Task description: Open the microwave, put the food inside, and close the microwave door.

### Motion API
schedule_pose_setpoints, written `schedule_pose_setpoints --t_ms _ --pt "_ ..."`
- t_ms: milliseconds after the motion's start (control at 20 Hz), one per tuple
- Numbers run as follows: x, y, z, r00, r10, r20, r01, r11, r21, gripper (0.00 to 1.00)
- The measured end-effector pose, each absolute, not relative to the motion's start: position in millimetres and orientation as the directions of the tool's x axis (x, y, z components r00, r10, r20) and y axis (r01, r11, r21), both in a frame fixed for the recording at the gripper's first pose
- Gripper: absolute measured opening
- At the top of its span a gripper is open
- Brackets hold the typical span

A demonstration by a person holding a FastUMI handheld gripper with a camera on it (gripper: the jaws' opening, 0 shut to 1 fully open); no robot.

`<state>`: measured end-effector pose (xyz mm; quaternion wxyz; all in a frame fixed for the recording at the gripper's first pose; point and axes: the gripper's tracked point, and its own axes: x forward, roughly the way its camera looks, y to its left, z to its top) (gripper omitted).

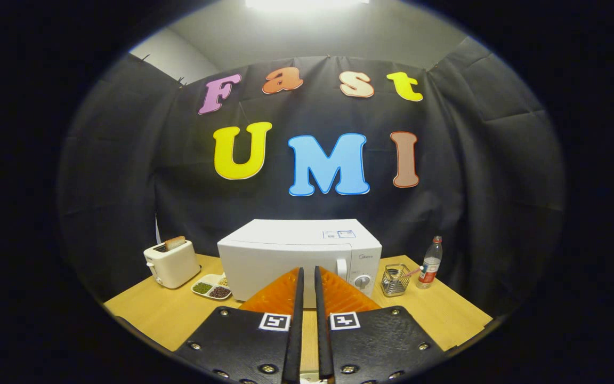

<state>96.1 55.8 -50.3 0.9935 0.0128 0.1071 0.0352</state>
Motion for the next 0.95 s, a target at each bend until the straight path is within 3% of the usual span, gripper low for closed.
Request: schedule_pose_setpoints --t_ms 100,200,300,950 --pt "86.9 63.6 -44.5 0.976 0.077 -0.203 -0.069 0.997 0.044 0.14" --pt "76.0 74.8 -36.4 0.979 0.093 -0.184 -0.083 0.994 0.065 0.47" --pt "69.1 73.7 -29.2 0.985 0.073 -0.154 -0.065 0.996 0.062 0.98" --pt "38.1 77.9 -24.4 0.983 0.064 -0.171 -0.055 0.997 0.055 0.99"
